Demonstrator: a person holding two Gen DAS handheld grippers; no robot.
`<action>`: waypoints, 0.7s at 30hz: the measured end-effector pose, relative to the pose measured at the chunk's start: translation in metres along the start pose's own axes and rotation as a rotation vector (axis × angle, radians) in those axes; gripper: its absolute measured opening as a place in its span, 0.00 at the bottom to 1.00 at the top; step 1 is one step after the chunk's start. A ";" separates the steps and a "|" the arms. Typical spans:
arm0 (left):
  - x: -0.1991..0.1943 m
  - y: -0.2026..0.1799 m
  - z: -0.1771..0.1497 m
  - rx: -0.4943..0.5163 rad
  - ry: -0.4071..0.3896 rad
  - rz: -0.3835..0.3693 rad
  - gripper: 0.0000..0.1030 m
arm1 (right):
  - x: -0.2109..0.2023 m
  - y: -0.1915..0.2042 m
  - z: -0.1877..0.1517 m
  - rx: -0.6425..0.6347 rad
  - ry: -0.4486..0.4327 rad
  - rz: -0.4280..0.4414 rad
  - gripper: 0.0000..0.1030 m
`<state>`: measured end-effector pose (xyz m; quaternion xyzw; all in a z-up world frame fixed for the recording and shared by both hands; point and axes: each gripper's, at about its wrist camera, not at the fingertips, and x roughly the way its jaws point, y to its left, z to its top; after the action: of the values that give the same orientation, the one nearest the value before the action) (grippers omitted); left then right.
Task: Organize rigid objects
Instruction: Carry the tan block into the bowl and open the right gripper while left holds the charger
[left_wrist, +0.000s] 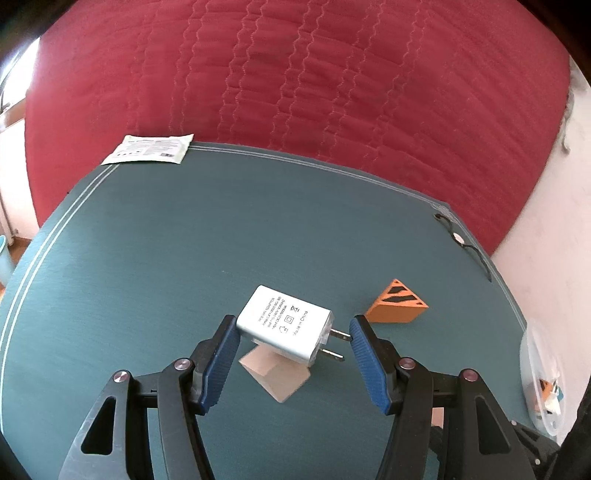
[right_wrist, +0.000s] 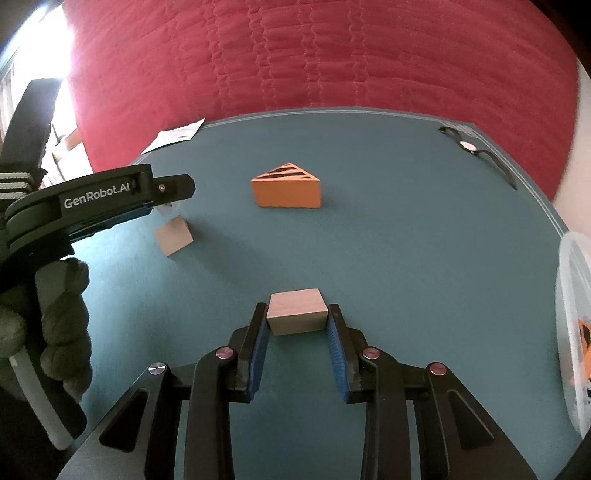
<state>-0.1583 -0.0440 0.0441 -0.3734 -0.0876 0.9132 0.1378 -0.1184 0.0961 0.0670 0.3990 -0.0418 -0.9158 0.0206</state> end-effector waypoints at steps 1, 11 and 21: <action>0.000 -0.002 -0.001 0.004 0.001 -0.004 0.63 | -0.002 -0.002 -0.001 0.003 -0.001 -0.001 0.31; -0.002 -0.024 -0.009 0.053 0.008 -0.033 0.63 | -0.041 -0.026 -0.013 0.043 -0.048 -0.045 0.31; -0.005 -0.051 -0.017 0.123 0.011 -0.062 0.63 | -0.071 -0.068 -0.016 0.112 -0.091 -0.118 0.31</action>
<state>-0.1327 0.0040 0.0488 -0.3662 -0.0421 0.9101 0.1892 -0.0587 0.1678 0.1022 0.3594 -0.0705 -0.9287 -0.0576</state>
